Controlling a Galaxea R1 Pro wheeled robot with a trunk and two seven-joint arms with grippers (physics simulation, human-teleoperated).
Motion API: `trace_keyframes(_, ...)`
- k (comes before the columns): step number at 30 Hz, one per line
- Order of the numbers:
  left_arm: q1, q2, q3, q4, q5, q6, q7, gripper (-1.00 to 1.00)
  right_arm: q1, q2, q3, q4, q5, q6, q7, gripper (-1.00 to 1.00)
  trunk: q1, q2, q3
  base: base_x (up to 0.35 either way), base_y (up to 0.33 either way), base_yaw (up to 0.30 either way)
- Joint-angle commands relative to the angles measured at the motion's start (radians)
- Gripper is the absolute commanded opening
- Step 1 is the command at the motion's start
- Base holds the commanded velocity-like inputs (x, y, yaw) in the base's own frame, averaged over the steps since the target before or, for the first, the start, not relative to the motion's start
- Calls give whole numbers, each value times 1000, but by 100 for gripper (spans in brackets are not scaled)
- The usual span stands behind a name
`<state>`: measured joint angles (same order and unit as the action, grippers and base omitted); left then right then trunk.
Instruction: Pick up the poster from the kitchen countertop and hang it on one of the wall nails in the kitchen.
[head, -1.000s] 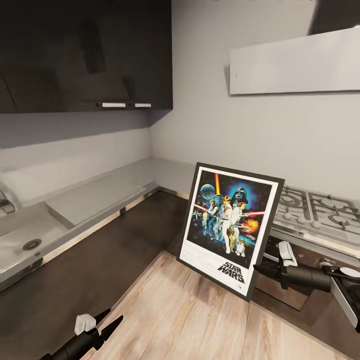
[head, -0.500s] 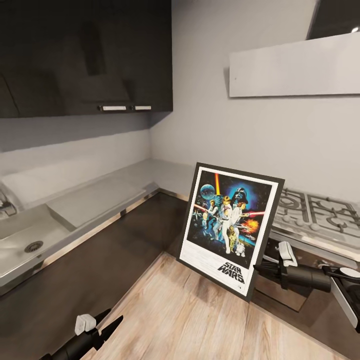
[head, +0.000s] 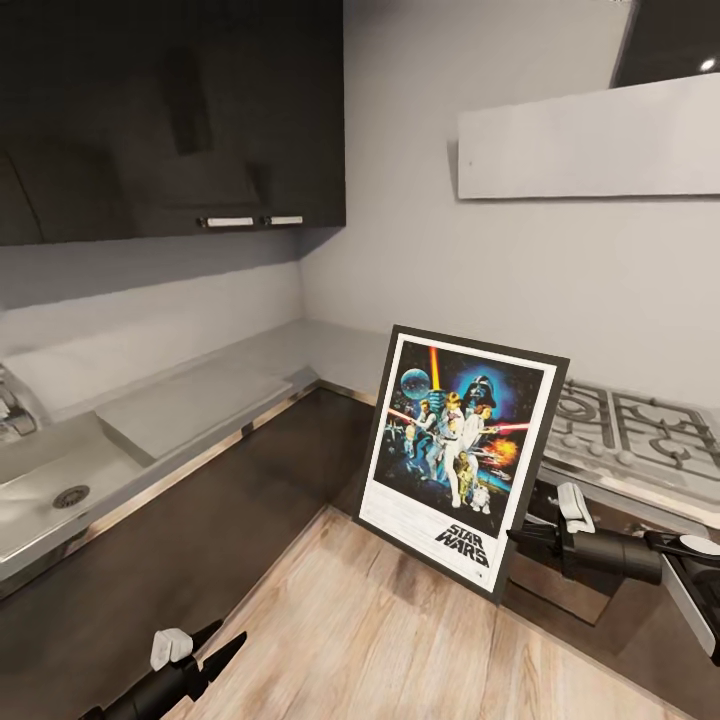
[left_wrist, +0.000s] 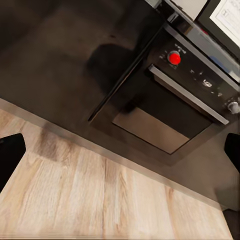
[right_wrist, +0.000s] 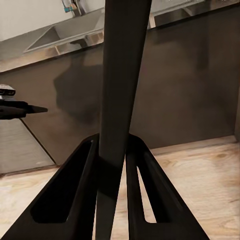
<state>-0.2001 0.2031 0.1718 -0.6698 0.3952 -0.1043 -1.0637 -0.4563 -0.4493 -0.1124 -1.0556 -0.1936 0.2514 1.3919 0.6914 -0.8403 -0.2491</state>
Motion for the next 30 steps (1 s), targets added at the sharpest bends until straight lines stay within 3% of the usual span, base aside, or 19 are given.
trace_keyframes(1, -1, 0, 0, 1, 1, -6, -2, 100, -1, 0, 0, 0, -5, 16, 7, -100, -4, 6, 2, 0, 0, 0)
trace_keyframes(30, -1, 0, 0, 1, 1, 0, -2, 100, -1, 0, 0, 1, -4, 16, 7, -100, -115, 209, 93, 0, 0, 0)
